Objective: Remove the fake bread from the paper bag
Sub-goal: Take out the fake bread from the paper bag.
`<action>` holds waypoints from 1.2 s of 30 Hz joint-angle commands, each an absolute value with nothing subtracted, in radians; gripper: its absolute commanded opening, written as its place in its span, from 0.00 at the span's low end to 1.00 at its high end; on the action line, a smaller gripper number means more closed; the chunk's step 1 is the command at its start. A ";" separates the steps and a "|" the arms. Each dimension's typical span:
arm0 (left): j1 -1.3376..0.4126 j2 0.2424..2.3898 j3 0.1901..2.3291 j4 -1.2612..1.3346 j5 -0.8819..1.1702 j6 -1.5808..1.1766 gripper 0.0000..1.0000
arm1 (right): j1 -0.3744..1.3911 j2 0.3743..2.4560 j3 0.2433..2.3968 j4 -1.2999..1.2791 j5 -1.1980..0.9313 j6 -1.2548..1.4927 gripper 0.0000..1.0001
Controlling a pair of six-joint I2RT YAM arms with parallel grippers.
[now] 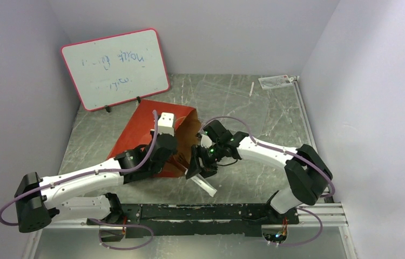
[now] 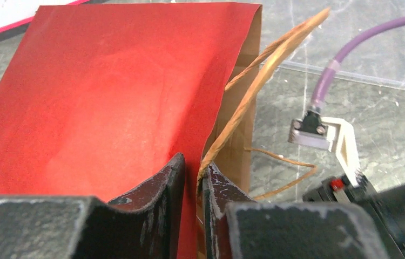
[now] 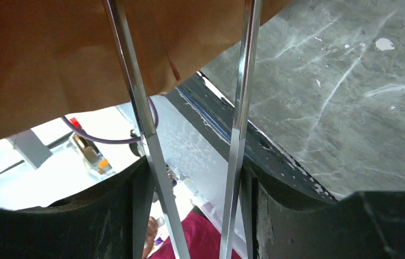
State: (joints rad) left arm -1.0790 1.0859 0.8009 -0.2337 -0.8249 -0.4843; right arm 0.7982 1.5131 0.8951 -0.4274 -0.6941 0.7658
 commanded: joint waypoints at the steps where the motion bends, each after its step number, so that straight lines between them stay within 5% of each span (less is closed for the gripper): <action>1: -1.116 1.067 0.793 -0.151 -0.832 -0.465 0.23 | 0.770 1.531 0.890 -0.327 -0.751 0.832 0.57; 30: -1.151 1.135 0.840 -0.139 -0.811 -0.424 0.21 | 0.739 1.920 1.084 -0.010 -0.921 0.948 0.55; 33: -1.150 1.125 0.841 -0.155 -0.826 -0.432 0.21 | 0.741 1.929 1.095 -0.018 -0.920 0.934 0.42; 36: -1.150 1.114 0.843 -0.186 -0.848 -0.461 0.21 | 0.740 1.913 1.070 0.005 -0.926 0.946 0.08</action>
State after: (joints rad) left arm -1.1439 1.1332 0.8104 -0.1715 -0.8234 -0.4408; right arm 0.7425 1.9251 1.0676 -0.0425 -0.8948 0.9409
